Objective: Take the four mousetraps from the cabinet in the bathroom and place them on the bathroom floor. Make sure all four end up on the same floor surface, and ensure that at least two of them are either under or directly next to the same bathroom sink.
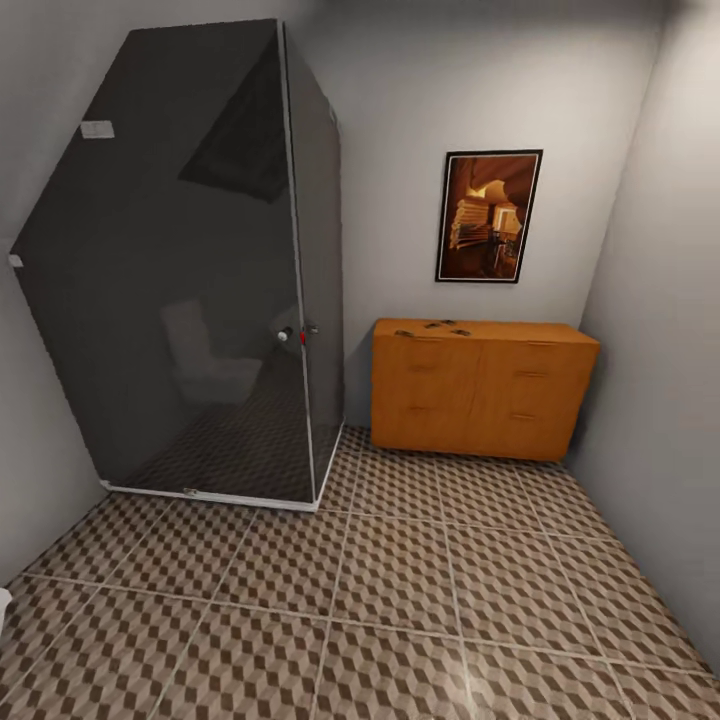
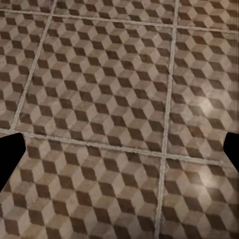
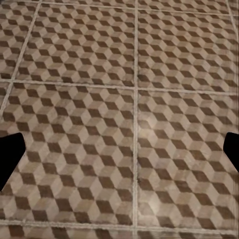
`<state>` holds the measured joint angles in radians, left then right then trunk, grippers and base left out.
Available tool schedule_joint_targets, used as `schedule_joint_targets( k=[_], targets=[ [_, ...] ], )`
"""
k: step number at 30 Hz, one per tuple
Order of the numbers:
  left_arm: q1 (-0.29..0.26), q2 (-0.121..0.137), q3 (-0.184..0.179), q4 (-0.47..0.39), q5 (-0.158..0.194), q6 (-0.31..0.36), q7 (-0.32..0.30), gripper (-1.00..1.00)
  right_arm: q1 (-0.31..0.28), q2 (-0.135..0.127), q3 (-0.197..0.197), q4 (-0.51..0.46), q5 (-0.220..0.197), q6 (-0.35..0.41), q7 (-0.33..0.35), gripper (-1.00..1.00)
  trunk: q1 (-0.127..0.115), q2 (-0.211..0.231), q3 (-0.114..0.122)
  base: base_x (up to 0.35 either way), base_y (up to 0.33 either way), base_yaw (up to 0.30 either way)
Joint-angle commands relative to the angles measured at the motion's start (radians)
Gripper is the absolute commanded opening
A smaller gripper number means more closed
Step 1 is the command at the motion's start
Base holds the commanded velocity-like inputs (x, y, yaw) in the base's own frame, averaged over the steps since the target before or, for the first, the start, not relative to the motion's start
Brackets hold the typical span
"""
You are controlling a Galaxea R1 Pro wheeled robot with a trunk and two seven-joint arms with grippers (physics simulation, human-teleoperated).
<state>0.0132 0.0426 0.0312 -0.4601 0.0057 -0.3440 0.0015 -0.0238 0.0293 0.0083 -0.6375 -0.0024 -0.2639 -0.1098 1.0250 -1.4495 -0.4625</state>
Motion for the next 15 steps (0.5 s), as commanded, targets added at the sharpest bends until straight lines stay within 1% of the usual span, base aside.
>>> schedule_joint_targets(
  k=[1,9,13,15],
  targets=[
    [0.001,0.000,0.001,-0.002,0.000,-0.001,0.000,1.00,-0.001,0.000,0.001,0.001,0.000,-0.003,-0.004,1.00,0.000,0.000,-0.001,0.000,0.000,-0.292],
    [0.001,0.000,0.001,-0.002,0.000,-0.001,0.000,1.00,-0.001,0.000,0.001,0.001,0.000,-0.003,-0.004,1.00,0.000,0.000,-0.001,0.000,0.000,-0.281],
    [0.001,-0.001,0.002,-0.002,0.000,0.000,0.000,1.00,-0.001,0.001,0.001,0.001,0.000,-0.003,-0.005,1.00,0.000,0.000,-0.001,0.004,0.000,-0.106],
    [0.001,-0.001,0.002,-0.002,0.000,0.000,0.000,1.00,-0.001,0.000,0.001,0.001,0.001,-0.003,-0.006,1.00,0.000,0.000,-0.001,0.112,0.000,-0.028]
  ],
)
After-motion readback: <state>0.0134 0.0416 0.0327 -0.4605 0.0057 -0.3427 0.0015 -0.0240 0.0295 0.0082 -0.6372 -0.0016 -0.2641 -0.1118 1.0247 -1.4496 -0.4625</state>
